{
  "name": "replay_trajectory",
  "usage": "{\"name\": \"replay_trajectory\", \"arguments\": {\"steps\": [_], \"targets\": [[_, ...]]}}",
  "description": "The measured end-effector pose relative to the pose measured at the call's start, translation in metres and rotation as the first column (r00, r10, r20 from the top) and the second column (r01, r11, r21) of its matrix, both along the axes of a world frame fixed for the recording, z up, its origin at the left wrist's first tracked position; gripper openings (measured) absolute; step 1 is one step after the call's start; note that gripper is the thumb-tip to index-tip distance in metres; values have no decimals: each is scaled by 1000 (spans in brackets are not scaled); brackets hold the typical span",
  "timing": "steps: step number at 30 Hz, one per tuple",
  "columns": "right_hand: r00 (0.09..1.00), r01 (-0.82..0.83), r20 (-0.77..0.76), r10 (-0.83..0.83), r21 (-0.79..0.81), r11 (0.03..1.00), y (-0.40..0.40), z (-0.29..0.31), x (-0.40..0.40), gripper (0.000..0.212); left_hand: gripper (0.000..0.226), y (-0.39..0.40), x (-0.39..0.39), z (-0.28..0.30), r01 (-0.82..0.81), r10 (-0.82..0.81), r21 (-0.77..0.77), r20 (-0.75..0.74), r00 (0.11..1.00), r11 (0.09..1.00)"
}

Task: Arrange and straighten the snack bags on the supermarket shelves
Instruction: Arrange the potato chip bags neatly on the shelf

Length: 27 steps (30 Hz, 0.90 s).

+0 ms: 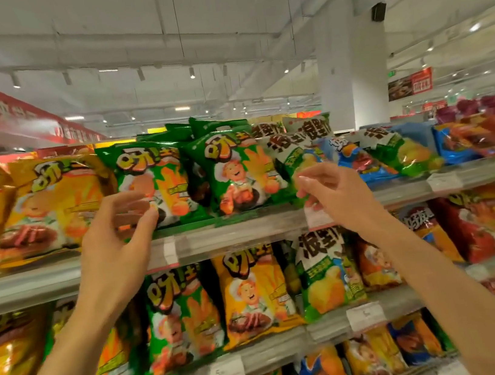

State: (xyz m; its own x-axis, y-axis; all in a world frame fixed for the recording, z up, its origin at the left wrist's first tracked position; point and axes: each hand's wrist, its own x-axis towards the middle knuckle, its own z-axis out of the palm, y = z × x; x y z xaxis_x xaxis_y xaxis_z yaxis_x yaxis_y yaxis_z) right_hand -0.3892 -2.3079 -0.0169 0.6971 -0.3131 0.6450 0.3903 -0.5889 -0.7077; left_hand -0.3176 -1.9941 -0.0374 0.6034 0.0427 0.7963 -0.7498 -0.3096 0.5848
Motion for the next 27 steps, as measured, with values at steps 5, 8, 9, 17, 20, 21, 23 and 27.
{"name": "replay_trajectory", "arguments": {"steps": [5,8,9,17,20,21,23,27], "targets": [[1000,20,23,-21,26,999,-97,-9,-11,7,23,-84,-13,-3,3,-4,-91,-18,1000,996],[999,41,26,-41,-13,999,-151,-9,-15,12,20,-132,-22,-1,-15,14,-104,-11,1000,994],[998,50,25,-49,-26,998,-168,-8,-14,11,18,-146,-24,0,-20,19,-109,-12,1000,994],[982,188,45,-183,-236,953,-253,5,22,17,18,-243,-29,17,-91,88,59,55,995,994],[981,179,-13,-195,-346,921,-259,8,43,33,31,-272,-19,32,-99,96,185,23,995,978],[979,173,-35,-198,-359,917,-259,8,48,40,38,-281,-15,38,-100,104,229,-6,995,968],[977,154,-81,-199,-379,913,-256,8,55,51,56,-297,-4,47,-109,141,320,-80,987,941],[959,146,-163,-234,-426,893,-251,7,64,54,81,-318,21,62,-58,216,424,-334,917,904]]}}
